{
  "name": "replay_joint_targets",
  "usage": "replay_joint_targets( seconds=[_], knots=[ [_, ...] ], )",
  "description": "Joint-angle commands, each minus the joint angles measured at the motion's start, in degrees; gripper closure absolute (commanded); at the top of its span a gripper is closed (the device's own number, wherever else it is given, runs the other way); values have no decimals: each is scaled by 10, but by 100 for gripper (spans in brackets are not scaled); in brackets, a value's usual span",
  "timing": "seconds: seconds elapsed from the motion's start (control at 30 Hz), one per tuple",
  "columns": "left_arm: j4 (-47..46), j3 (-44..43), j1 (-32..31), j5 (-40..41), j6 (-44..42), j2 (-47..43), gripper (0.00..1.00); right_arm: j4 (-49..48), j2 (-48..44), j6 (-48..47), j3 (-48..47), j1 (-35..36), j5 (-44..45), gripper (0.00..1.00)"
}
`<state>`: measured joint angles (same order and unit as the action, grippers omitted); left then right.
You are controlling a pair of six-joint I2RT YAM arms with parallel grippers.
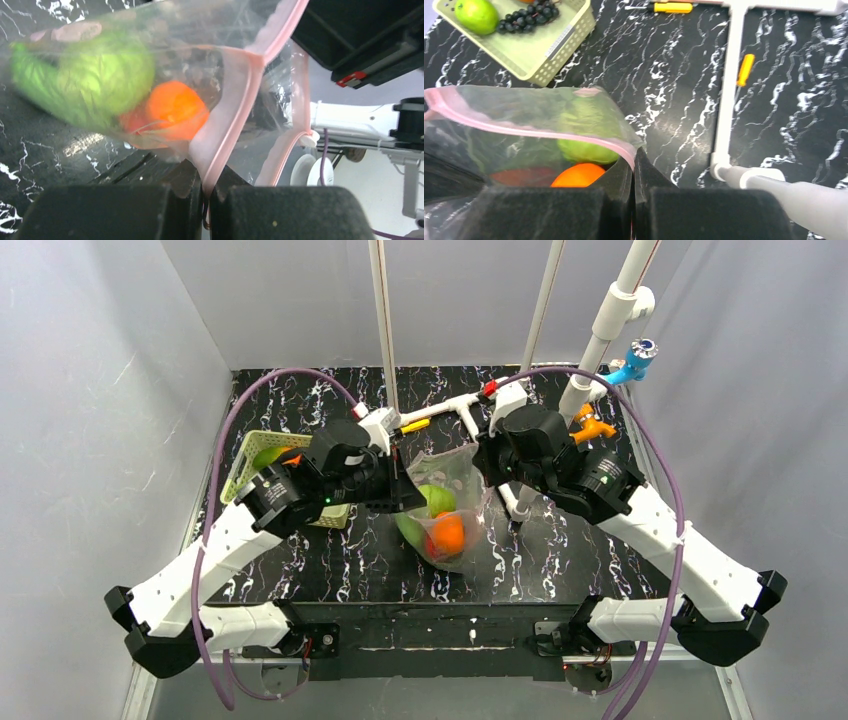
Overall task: Place the food in the zip-top bag and seal the zipper
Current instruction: Adjust the zipper food storage bag at the center of the board.
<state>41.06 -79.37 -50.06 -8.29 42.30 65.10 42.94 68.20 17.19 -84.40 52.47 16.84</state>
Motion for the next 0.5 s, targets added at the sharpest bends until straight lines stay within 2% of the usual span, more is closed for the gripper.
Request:
replay_joint_targets(
  seconds=[0.0, 0.1, 0.17, 0.3, 0.47],
  knots=[
    [-19, -36, 18, 5, 15, 16, 100, 5, -14, -55, -54, -2, 62, 99],
    [-28, -31, 18, -22, 19, 62, 100, -24, -27, -30, -29, -2, -6, 99],
    [-33, -10, 20, -4, 27, 61, 100, -43, -30, -15, -1, -2, -29, 99],
    [-52, 53, 42, -14, 49, 38, 100, -52, -21, -7, 27, -2, -36, 99],
    [-35, 70, 57, -1, 51, 1, 100, -50, -33, -27, 12, -1, -36, 99]
  ],
)
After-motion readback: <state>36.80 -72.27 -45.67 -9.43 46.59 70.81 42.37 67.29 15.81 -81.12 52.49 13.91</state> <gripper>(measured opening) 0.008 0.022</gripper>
